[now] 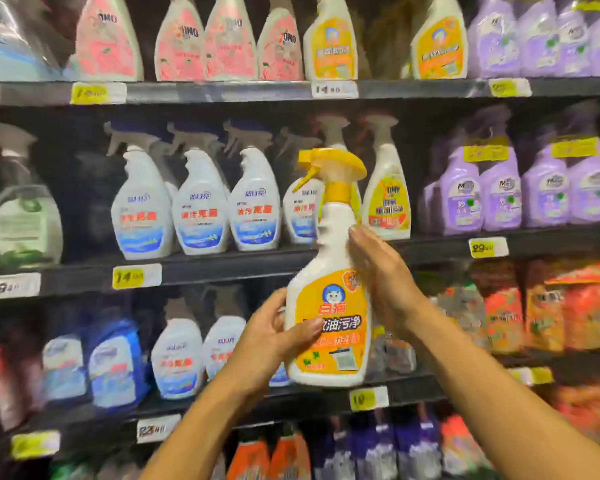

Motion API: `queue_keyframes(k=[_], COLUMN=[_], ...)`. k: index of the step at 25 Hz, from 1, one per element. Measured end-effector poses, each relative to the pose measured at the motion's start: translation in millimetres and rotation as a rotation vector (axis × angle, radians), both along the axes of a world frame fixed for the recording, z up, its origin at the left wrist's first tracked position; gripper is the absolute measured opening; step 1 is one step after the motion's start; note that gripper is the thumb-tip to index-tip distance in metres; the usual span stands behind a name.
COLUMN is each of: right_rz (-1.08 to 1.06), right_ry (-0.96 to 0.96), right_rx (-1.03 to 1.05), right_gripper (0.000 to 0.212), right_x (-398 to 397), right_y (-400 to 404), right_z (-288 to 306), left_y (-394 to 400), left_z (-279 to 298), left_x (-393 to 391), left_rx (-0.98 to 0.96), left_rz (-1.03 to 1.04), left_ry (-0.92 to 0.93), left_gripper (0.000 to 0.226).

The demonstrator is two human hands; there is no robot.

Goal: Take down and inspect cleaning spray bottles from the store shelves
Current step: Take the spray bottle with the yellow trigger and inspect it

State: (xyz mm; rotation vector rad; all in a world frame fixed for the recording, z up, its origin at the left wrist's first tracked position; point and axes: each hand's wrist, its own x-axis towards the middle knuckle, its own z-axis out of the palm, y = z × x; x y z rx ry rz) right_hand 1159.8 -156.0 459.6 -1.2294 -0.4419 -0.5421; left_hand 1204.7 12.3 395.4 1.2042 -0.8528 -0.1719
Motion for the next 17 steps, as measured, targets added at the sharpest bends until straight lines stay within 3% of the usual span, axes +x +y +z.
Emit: queue_keyframes(k=[6, 13, 17], right_rz=[0.129, 0.031, -0.038], right_ry=[0.134, 0.271, 0.363], right_rx=[0.038, -0.028, -0.099], right_gripper=[0.029, 0.032, 0.045], right_x=[-35, -37, -35], right_y=[48, 72, 66], right_z=[-98, -168, -184], left_y=[50, 61, 50], left_z=[-101, -190, -206], left_x=[-41, -76, -80], left_rx=[0.052, 0.078, 0.081], left_rz=[-0.069, -0.008, 0.066], left_ry=[0.215, 0.387, 0.445], left_gripper=[0.053, 0.066, 0.044])
